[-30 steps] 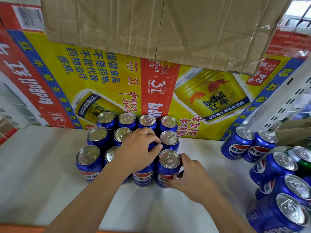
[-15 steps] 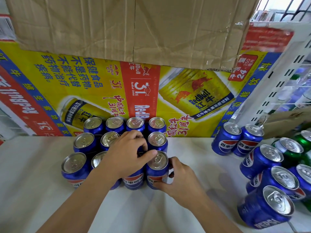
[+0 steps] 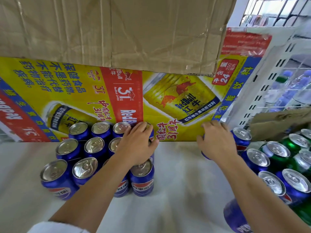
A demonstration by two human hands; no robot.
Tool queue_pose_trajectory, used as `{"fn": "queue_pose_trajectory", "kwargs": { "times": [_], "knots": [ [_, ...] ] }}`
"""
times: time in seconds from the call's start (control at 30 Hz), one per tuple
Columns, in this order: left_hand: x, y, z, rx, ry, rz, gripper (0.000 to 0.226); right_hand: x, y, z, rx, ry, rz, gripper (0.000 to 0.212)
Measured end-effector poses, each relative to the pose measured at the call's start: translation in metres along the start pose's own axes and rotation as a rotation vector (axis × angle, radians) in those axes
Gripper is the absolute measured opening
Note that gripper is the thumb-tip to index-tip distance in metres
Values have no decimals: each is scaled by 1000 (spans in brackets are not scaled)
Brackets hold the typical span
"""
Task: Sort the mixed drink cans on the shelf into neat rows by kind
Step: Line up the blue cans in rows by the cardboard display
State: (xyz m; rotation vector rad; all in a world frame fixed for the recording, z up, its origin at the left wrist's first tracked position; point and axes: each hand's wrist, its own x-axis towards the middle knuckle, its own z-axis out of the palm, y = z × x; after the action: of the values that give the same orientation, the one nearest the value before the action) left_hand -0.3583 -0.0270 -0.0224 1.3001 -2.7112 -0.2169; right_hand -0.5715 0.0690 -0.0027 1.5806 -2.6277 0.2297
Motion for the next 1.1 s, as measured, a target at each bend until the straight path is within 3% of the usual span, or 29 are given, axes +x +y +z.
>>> {"fn": "queue_pose_trajectory", "kwargs": {
  "times": [0.2, 0.6, 0.87, 1.0, 1.1],
  "knots": [
    [-1, -1, 1, -17, 16, 1, 58, 13, 6, -8, -167, -293, 72, 37],
    [1, 0, 1, -18, 21, -2, 54, 12, 13, -4, -66, -243, -51, 48],
    [1, 0, 3, 22, 15, 1, 55, 15, -1, -9, 4, -254, -127, 37],
    [1, -1, 3, 21, 5, 2, 55, 14, -9, -5, 106, -201, -98, 37],
    [1, -1, 3, 17, -2, 1, 55, 16, -19, -6, 319, -154, -61, 41]
  ]
}}
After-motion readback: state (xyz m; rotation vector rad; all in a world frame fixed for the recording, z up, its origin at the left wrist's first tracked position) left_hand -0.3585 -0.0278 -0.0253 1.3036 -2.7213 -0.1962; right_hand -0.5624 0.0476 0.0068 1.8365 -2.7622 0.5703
